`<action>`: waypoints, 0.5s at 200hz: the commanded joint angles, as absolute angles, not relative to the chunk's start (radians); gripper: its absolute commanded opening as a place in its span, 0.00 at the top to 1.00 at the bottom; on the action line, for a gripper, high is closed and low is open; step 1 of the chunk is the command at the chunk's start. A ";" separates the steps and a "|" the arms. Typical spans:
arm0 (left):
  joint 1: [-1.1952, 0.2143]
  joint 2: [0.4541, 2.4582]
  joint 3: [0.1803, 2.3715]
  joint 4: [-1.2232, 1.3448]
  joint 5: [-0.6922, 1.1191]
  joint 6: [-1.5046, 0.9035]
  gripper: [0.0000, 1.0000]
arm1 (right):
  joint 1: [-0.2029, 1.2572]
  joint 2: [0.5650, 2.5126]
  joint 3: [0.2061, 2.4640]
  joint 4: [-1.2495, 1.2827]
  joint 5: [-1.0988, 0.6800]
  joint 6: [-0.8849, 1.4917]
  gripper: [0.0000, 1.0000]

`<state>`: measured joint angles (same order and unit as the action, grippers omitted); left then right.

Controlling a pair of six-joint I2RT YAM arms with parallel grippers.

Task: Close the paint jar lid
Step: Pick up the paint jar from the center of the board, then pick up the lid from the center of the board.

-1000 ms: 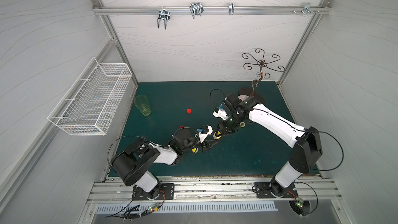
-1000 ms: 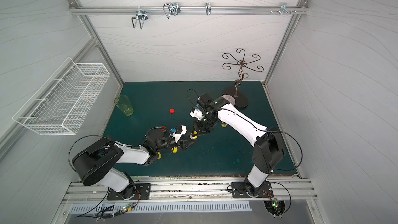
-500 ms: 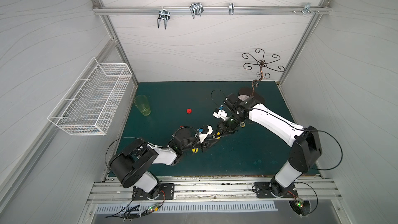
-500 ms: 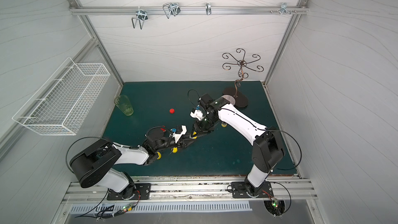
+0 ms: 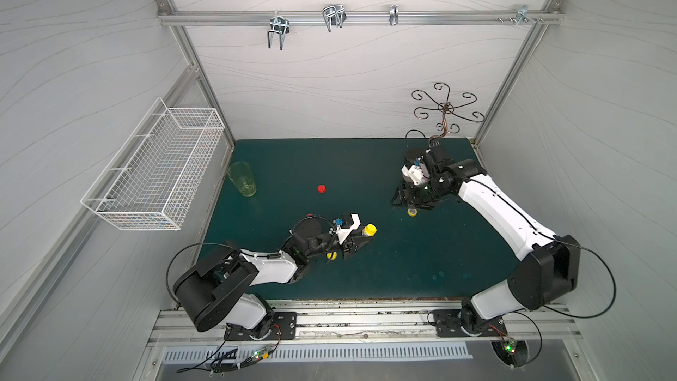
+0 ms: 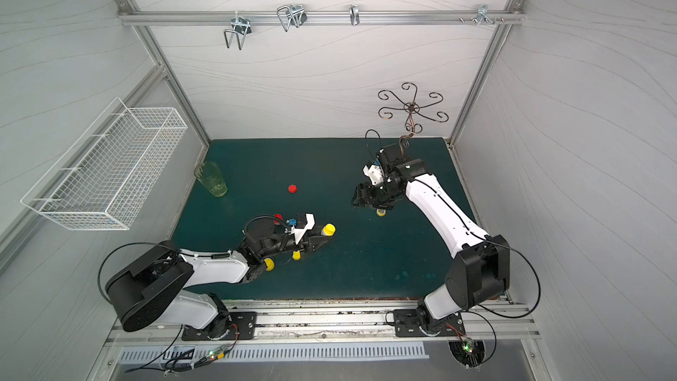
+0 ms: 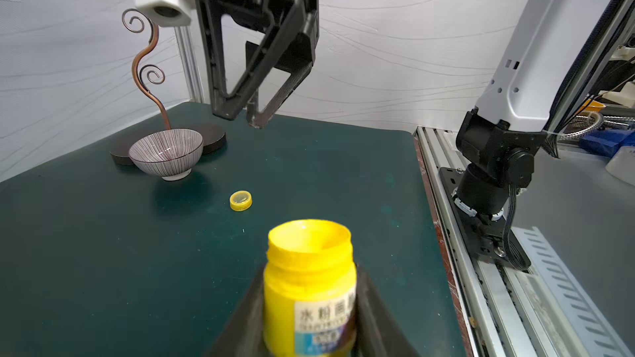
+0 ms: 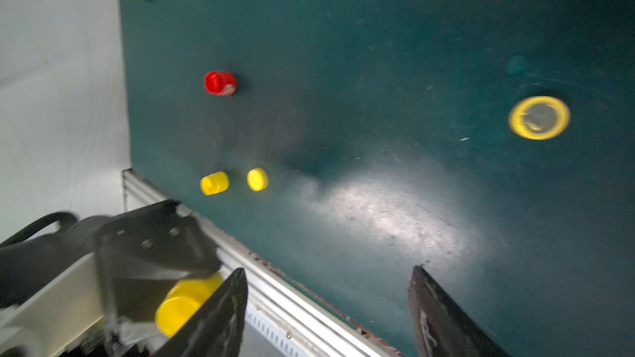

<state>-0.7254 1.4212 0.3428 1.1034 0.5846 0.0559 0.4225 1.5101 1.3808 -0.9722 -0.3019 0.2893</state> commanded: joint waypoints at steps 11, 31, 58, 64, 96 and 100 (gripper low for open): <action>-0.719 1.381 0.339 1.148 0.588 0.061 0.79 | 0.402 1.622 1.323 -0.959 -0.034 0.299 0.26; -0.719 1.369 0.336 1.141 0.583 0.058 0.79 | 0.404 1.709 1.324 -0.921 0.019 0.318 0.28; -0.719 1.355 0.333 1.138 0.580 0.052 0.79 | 0.395 1.810 1.347 -0.898 0.113 0.330 0.32; -0.719 1.350 0.333 1.135 0.578 0.054 0.79 | 0.394 1.829 1.353 -0.891 0.122 0.330 0.32; -0.719 1.338 0.327 1.128 0.567 0.056 0.79 | 0.374 1.925 1.393 -0.866 0.150 0.332 0.39; -0.719 1.336 0.327 1.127 0.566 0.055 0.79 | 0.370 1.931 1.394 -0.859 0.153 0.334 0.40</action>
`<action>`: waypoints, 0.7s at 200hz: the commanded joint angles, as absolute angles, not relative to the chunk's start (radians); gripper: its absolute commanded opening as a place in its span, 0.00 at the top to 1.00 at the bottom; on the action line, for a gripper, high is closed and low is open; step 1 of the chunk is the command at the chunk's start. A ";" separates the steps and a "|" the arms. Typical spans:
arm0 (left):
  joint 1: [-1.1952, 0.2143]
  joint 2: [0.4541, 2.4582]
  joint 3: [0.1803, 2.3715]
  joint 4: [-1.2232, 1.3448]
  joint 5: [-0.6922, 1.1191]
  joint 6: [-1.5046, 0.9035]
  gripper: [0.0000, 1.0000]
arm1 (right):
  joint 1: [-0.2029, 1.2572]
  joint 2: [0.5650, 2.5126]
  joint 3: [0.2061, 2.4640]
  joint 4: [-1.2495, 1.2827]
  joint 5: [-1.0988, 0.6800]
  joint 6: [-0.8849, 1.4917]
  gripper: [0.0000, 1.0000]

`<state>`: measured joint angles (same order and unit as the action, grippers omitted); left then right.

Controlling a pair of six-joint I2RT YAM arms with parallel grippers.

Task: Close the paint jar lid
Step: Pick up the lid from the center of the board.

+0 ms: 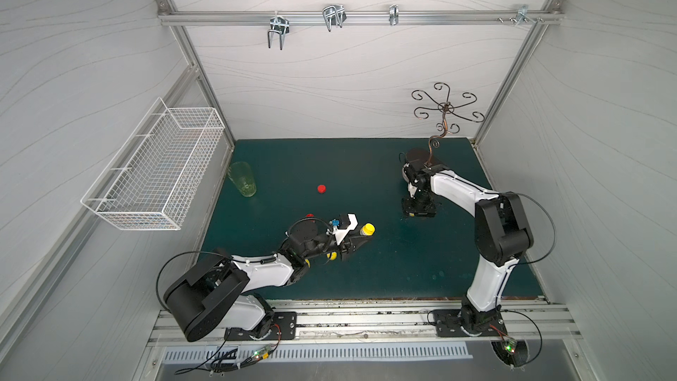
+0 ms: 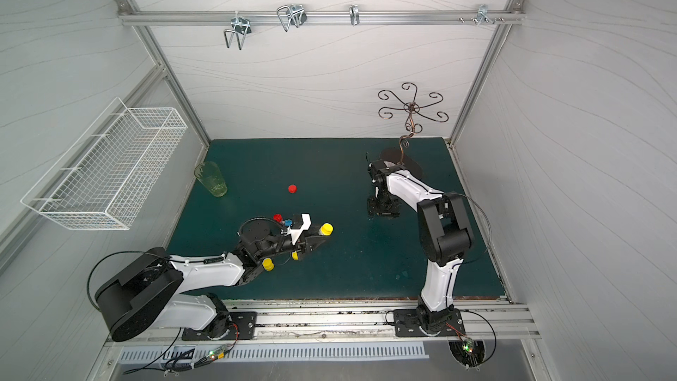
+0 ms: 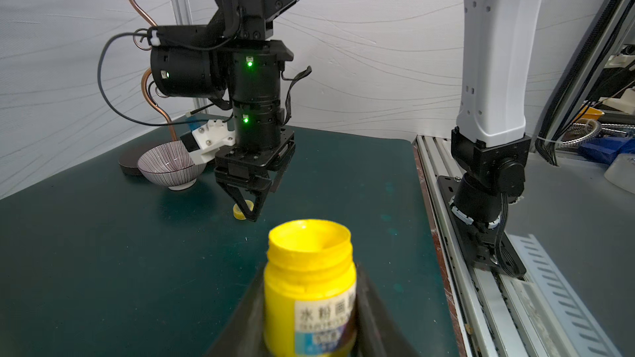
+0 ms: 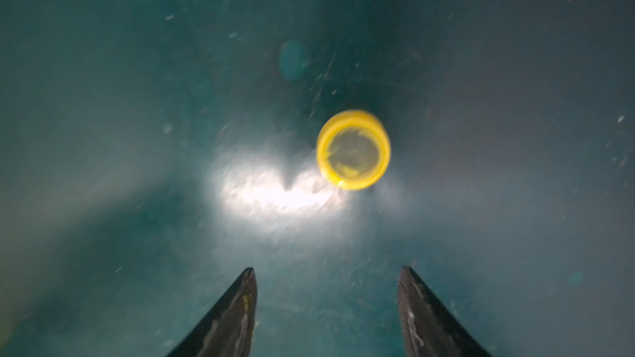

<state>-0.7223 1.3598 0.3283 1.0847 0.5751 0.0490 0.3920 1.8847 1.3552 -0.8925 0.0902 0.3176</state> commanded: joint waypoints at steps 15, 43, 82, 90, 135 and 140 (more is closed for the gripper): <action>-0.719 1.330 0.327 1.116 0.563 0.056 0.79 | 0.361 1.949 1.404 -0.845 0.159 0.339 0.43; -0.719 1.330 0.328 1.107 0.559 0.060 0.79 | 0.347 1.988 1.425 -0.836 0.143 0.336 0.46; -0.719 1.335 0.330 1.105 0.555 0.060 0.79 | 0.335 2.006 1.433 -0.814 0.128 0.338 0.50; -0.719 1.335 0.330 1.103 0.555 0.062 0.79 | 0.334 2.010 1.434 -0.814 0.121 0.338 0.51; -0.718 1.335 0.328 1.098 0.546 0.063 0.79 | 0.330 2.020 1.418 -0.810 0.110 0.336 0.61; -0.718 1.333 0.328 1.097 0.546 0.063 0.79 | 0.330 2.017 1.415 -0.811 0.106 0.336 0.62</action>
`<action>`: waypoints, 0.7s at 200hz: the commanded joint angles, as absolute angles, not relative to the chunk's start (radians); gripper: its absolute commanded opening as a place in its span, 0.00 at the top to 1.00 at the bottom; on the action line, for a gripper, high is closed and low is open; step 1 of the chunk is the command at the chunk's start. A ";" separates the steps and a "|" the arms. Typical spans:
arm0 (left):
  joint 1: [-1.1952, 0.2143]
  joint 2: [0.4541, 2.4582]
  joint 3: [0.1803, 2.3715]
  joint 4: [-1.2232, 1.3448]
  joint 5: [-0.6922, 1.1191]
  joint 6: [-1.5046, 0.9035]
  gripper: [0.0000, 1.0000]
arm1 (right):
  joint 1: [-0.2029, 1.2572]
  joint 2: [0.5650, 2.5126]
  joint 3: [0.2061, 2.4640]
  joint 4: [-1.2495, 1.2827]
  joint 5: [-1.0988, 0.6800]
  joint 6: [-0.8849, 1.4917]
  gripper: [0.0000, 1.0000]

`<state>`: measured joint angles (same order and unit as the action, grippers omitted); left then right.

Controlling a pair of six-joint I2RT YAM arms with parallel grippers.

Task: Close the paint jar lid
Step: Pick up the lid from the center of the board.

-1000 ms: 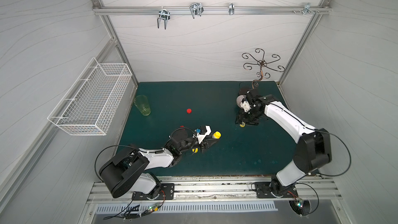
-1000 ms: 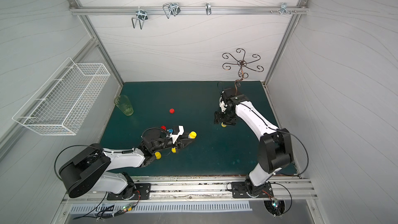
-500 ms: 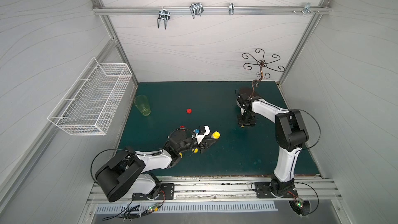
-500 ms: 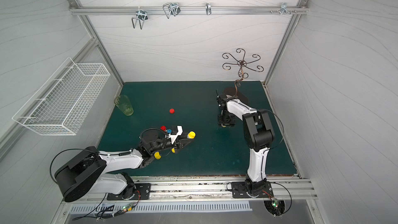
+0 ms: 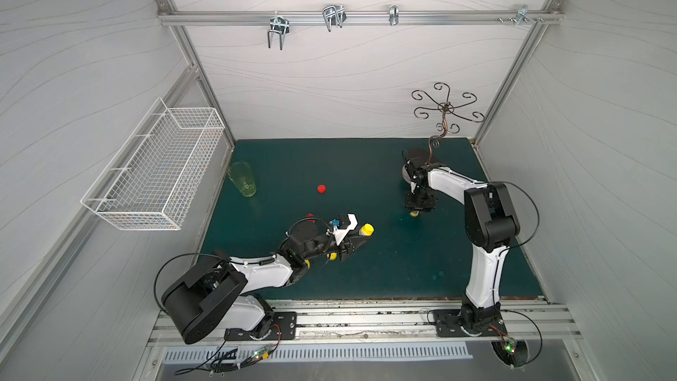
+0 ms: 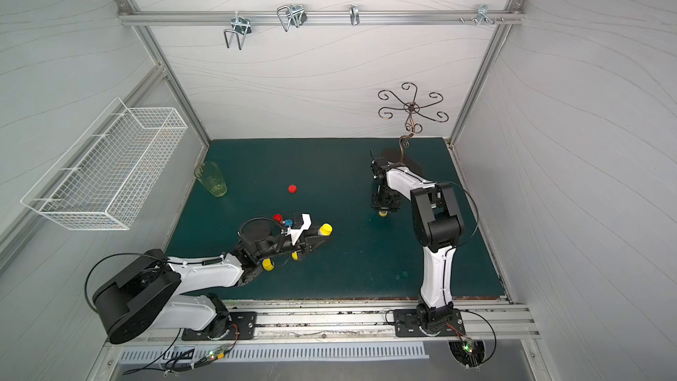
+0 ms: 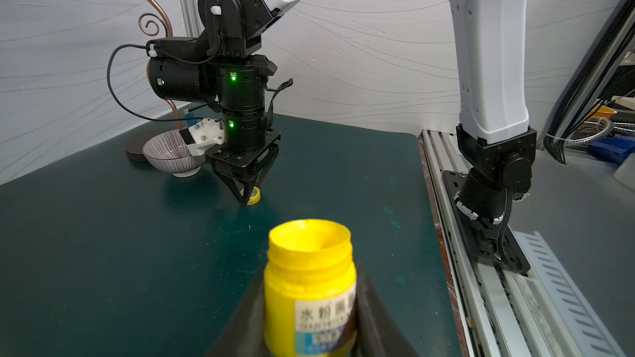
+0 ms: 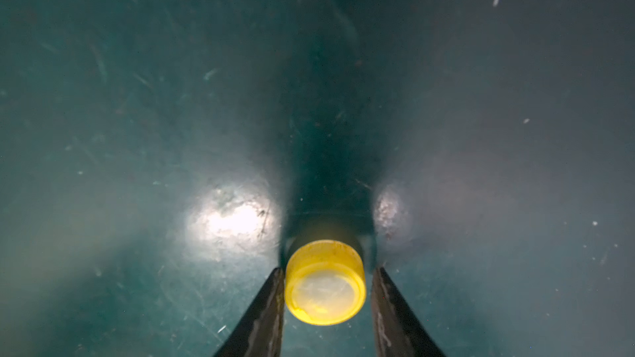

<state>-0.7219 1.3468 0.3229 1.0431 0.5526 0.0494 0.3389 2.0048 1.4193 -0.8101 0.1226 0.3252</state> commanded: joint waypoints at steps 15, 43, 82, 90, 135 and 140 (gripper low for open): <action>-0.717 1.332 0.327 1.097 0.544 0.065 0.79 | 0.330 2.011 1.409 -0.821 0.097 0.337 0.63; -0.714 1.325 0.324 1.097 0.538 0.063 0.79 | 0.330 1.982 1.388 -0.823 0.069 0.340 0.68; -0.710 1.317 0.317 1.102 0.532 0.064 0.79 | 0.330 1.846 1.360 -0.836 0.003 0.340 0.69; -0.710 1.316 0.316 1.102 0.530 0.066 0.79 | 0.331 1.800 1.351 -0.838 -0.027 0.335 0.69; -0.709 1.323 0.316 1.112 0.523 0.071 0.79 | 0.356 1.565 1.338 -0.899 -0.259 0.277 0.71; -0.709 1.324 0.316 1.115 0.523 0.071 0.79 | 0.364 1.547 1.339 -0.904 -0.299 0.268 0.71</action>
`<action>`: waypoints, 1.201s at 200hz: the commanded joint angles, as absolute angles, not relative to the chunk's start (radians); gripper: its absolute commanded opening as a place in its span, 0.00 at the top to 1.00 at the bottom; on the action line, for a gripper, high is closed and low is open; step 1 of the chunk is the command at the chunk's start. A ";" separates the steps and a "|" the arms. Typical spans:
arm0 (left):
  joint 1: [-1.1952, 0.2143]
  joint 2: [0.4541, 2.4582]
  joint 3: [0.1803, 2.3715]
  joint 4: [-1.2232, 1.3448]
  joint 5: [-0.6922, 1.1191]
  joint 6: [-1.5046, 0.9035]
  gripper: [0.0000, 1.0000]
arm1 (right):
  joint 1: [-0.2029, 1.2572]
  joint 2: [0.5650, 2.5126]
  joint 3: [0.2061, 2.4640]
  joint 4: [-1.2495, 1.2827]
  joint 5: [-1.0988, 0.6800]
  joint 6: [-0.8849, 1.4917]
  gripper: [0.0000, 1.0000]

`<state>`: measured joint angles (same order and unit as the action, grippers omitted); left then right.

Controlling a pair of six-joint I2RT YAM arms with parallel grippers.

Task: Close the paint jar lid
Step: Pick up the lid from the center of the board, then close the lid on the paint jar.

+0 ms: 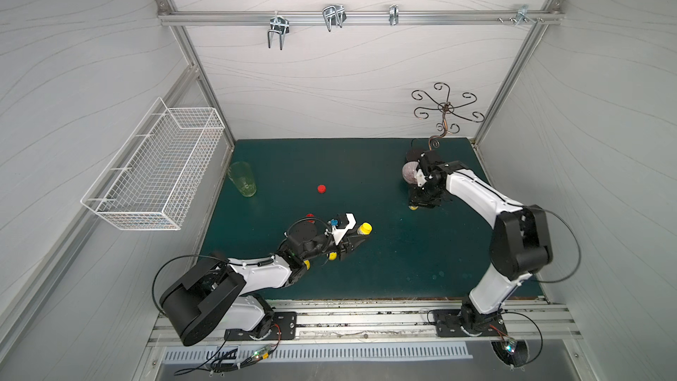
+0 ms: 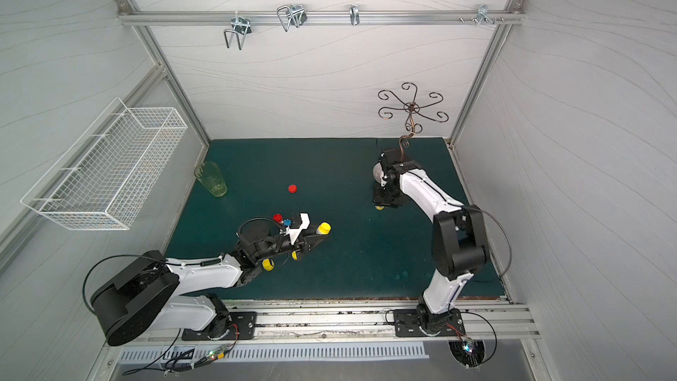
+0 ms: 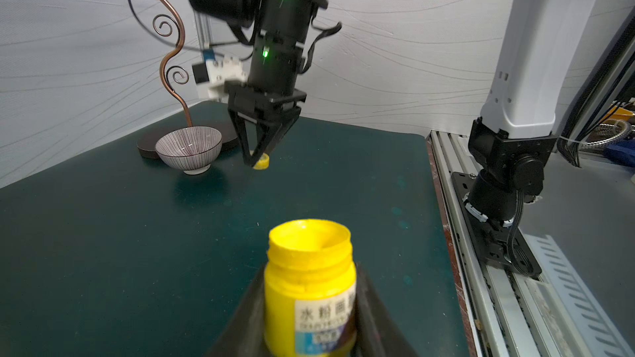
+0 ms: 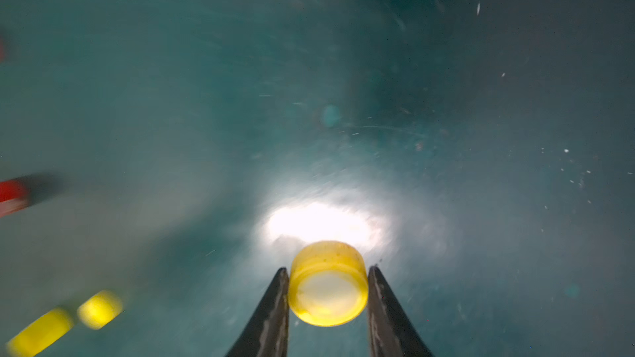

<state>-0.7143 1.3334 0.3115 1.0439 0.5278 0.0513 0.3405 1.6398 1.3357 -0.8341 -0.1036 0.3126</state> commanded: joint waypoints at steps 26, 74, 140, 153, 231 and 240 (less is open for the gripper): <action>-0.709 1.327 0.316 1.118 0.523 0.074 0.79 | 0.442 1.483 1.363 -0.921 -0.470 0.246 0.70; -0.710 1.322 0.313 1.120 0.524 0.075 0.79 | 0.584 1.456 1.400 -0.943 -0.594 0.239 0.70; -0.709 1.317 0.317 1.109 0.532 0.077 0.80 | 0.685 1.440 1.402 -0.963 -0.635 0.223 0.71; -0.710 1.318 0.319 1.109 0.538 0.074 0.80 | 0.688 1.445 1.394 -0.967 -0.631 0.222 0.71; -0.710 1.331 0.328 1.106 0.557 0.065 0.80 | 0.706 1.489 1.419 -0.968 -0.601 0.212 0.72; -0.710 1.331 0.328 1.105 0.560 0.064 0.80 | 0.707 1.495 1.419 -0.966 -0.601 0.212 0.72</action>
<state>-0.7143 1.3319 0.3115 1.0435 0.5358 0.0525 0.6975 1.4761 1.3918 -0.9417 -0.6067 0.2340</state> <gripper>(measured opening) 0.333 0.348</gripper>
